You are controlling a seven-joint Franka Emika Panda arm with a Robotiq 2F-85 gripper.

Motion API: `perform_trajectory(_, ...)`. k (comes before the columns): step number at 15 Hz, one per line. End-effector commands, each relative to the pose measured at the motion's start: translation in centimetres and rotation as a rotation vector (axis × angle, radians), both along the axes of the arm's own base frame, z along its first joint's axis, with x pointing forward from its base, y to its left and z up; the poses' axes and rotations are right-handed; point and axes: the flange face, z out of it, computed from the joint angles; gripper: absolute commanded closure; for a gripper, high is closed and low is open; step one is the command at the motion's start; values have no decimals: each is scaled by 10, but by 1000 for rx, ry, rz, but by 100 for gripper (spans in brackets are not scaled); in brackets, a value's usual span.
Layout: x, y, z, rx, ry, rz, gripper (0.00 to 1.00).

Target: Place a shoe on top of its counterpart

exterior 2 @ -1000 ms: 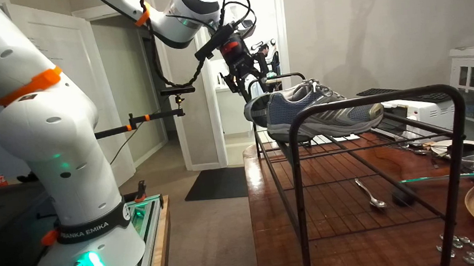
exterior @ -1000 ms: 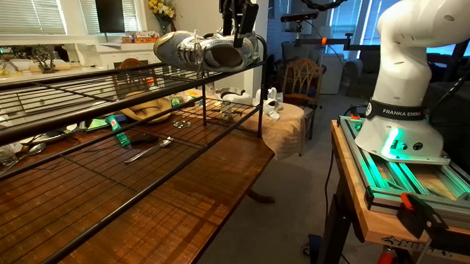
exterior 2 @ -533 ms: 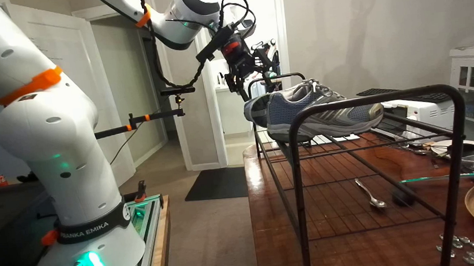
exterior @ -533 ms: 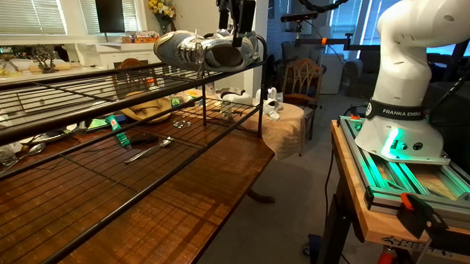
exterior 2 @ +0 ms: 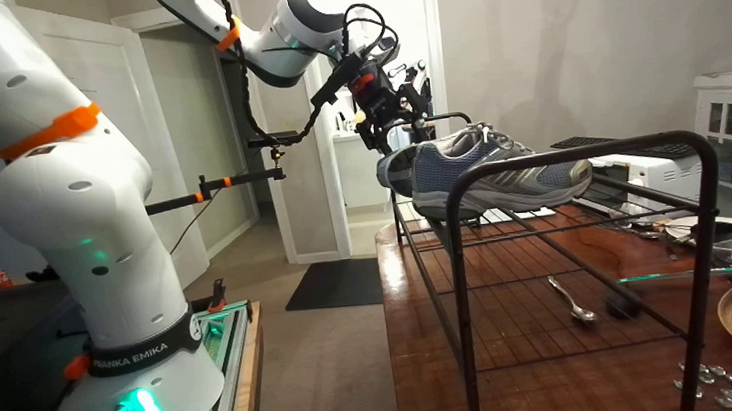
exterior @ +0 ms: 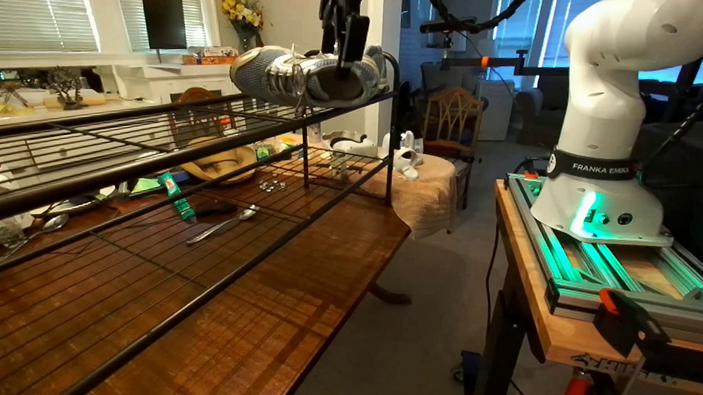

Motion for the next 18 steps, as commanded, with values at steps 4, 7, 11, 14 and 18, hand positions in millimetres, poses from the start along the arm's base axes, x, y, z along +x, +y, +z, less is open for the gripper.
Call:
perform_trajectory(4,6,-15,-3,-55,-61,-32,64)
perform_trajectory(7,11,-33,12,-73,-89,-89,85)
perform_trajectory(11,26,-67,33,-58,-115,-197,100)
perform_trajectory(14,35,-88,51,-15,-137,-276,97)
perform_trajectory(18,46,-108,79,37,-182,-372,97)
